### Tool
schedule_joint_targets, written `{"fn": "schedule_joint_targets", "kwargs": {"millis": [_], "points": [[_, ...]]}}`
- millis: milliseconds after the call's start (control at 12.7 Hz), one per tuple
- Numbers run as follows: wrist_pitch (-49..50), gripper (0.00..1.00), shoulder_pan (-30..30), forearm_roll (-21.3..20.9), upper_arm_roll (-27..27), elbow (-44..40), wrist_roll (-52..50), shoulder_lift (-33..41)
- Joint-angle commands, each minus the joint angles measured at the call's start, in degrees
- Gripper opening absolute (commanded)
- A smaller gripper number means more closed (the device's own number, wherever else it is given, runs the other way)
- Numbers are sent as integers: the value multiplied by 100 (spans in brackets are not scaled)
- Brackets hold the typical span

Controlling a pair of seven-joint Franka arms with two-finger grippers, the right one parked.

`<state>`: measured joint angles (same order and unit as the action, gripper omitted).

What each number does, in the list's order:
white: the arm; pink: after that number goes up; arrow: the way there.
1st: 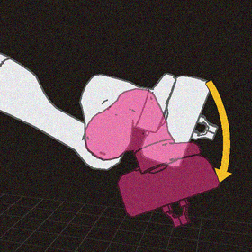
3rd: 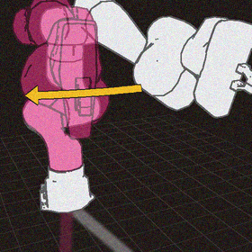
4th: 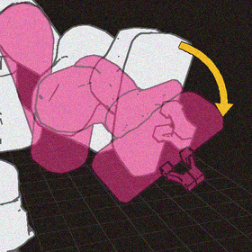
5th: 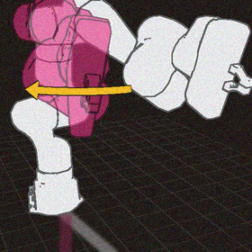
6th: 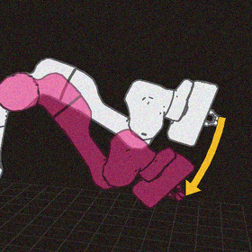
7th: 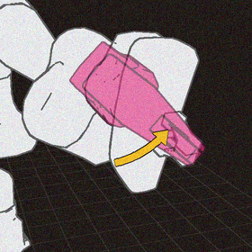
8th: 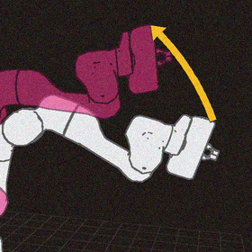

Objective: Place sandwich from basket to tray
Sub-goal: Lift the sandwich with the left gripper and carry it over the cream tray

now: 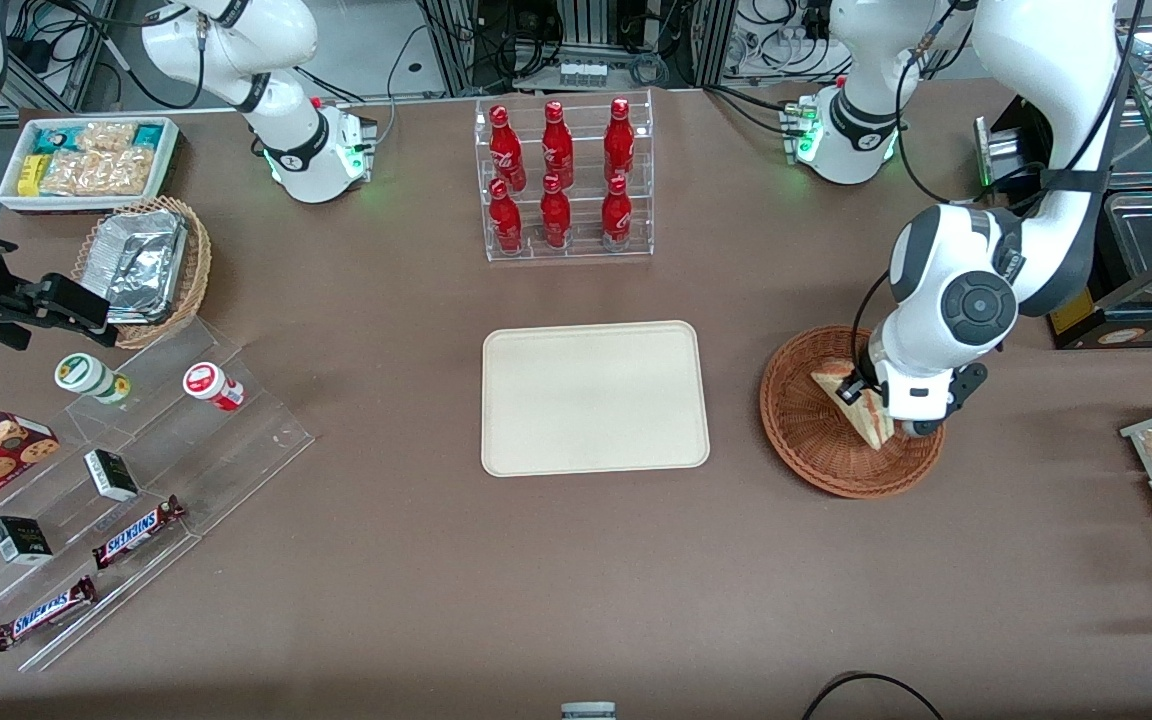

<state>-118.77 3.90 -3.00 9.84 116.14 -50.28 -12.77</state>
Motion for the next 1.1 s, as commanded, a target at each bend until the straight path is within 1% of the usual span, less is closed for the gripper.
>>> {"fn": "schedule_joint_targets", "kwargs": {"millis": [0,236,551,630,709,866,945,1024], "points": [[380,0,-12,72,314,-197,782,3],[372,0,-3,-7,903,-336,1151,-172],[337,0,14,-42,1580,-1022,1082,-752],[337,0,93,-182,1747,-1197,847,-875],[345,0,389,-418,1758,-1399,409,-1041],[372,0,794,-1016,1758,-1926,-461,-1559],[372,0,962,-1123,1758,-2128,-718,-1771],[363,0,1146,-1132,1758,-2304,-912,-1973]]}}
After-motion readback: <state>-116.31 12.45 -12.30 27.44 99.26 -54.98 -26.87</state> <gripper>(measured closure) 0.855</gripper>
